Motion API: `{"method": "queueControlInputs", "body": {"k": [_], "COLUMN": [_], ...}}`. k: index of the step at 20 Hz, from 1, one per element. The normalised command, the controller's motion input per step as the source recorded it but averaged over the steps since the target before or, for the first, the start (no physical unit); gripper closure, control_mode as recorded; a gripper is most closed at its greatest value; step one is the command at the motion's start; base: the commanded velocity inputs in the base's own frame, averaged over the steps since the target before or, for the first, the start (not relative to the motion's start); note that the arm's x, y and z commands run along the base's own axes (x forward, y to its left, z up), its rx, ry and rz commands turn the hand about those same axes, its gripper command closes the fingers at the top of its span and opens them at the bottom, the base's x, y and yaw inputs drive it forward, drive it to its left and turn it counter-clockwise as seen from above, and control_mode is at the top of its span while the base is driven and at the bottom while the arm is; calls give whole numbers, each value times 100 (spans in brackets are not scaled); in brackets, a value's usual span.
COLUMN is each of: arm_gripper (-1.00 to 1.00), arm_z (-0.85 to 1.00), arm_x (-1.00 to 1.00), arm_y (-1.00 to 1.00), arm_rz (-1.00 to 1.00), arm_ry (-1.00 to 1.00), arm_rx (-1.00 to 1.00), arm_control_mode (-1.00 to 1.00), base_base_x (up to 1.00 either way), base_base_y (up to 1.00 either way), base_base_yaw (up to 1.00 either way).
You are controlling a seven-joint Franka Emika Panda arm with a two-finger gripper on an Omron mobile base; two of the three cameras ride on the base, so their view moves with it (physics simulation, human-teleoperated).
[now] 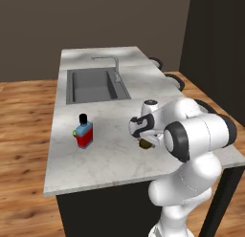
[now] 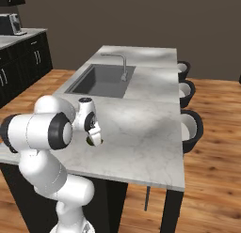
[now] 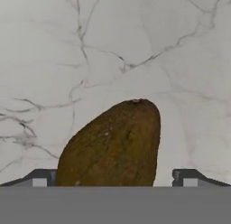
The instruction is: Place the liquor on the top shelf of the fridge to keep it out of children's reach, and place the kiwi and avocado on lower shelves for easy access.
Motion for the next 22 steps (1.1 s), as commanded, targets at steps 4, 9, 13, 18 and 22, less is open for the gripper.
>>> {"method": "queueControlInputs", "body": {"k": [4, 9, 13, 18, 22], "arm_gripper": [-100, -100, 100, 100, 100], "arm_z": [-39, -45, -56, -26, -2], "arm_x": [0, 0, 0, 2, -4], "arm_y": [0, 0, 0, 0, 0], "arm_rz": [0, 0, 0, 0, 0], "arm_ry": [2, 2, 3, 0, 0], "arm_rx": [0, 0, 0, 0, 0], "arm_control_mode": [-100, -100, -100, -100, -100], "base_base_x": [0, 0, 0, 0, 0], "base_base_y": [0, 0, 0, 0, 0], "base_base_yaw": [0, 0, 0, 0, 0]}}
